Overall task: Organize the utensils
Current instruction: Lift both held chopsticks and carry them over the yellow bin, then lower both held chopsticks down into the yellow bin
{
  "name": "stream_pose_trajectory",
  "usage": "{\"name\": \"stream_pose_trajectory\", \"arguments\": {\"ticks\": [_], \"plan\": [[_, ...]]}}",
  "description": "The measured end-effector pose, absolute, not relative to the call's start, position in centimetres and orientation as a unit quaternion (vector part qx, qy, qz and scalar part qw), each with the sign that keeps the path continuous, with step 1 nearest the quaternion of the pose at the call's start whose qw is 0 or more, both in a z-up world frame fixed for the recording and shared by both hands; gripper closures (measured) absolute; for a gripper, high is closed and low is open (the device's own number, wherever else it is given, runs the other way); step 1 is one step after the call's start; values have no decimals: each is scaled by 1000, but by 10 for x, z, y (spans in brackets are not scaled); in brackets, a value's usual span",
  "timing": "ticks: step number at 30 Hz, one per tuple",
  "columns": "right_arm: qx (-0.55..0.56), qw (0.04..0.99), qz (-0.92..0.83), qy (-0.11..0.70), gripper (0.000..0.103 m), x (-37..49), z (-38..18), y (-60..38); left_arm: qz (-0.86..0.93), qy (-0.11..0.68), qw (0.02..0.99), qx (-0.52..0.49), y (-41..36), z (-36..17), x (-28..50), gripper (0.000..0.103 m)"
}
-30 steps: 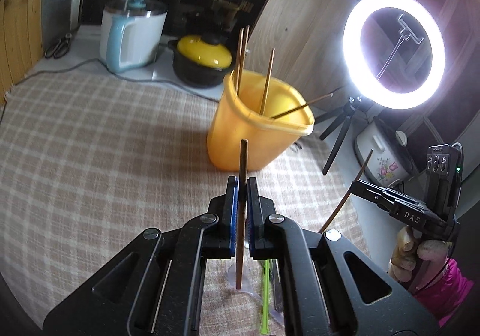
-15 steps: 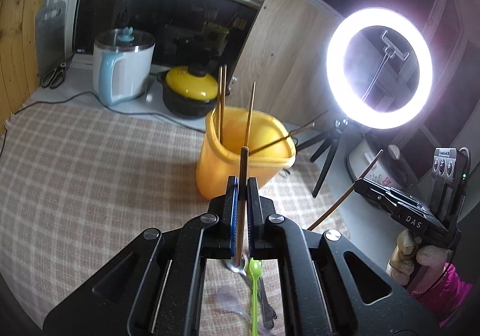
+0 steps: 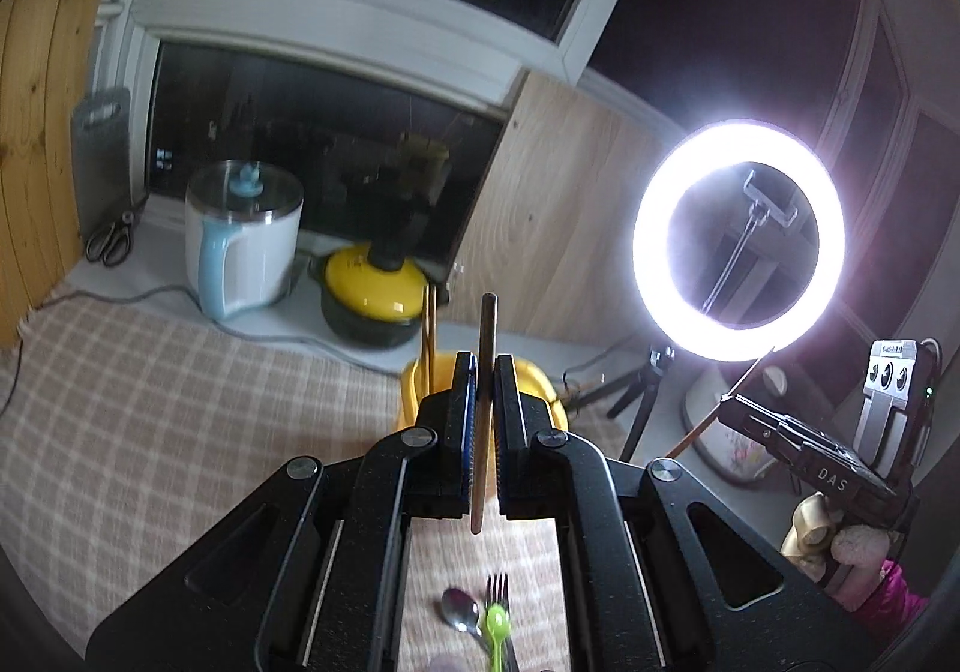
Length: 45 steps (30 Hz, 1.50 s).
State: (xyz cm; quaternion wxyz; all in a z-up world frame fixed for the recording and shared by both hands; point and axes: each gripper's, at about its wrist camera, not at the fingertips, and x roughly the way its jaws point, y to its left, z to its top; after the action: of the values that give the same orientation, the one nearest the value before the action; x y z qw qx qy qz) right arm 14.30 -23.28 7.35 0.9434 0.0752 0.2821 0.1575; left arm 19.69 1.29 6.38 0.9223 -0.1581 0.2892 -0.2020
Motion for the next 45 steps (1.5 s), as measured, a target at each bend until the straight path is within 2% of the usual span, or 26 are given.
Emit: {"name": "stream_pose_trajectory", "arguments": {"ticks": [10,22,45], "plan": [[77,956,156,237,99,154,102,-233,-196,246,935,-162,16,90,214,100],[85,962,139,218,99,180,104,-232,-186,256,936,-157,4,77,245,100],[85,943,127,294,99,213,47,-229,-173,323,917,-159,-13,20,267,100]]}}
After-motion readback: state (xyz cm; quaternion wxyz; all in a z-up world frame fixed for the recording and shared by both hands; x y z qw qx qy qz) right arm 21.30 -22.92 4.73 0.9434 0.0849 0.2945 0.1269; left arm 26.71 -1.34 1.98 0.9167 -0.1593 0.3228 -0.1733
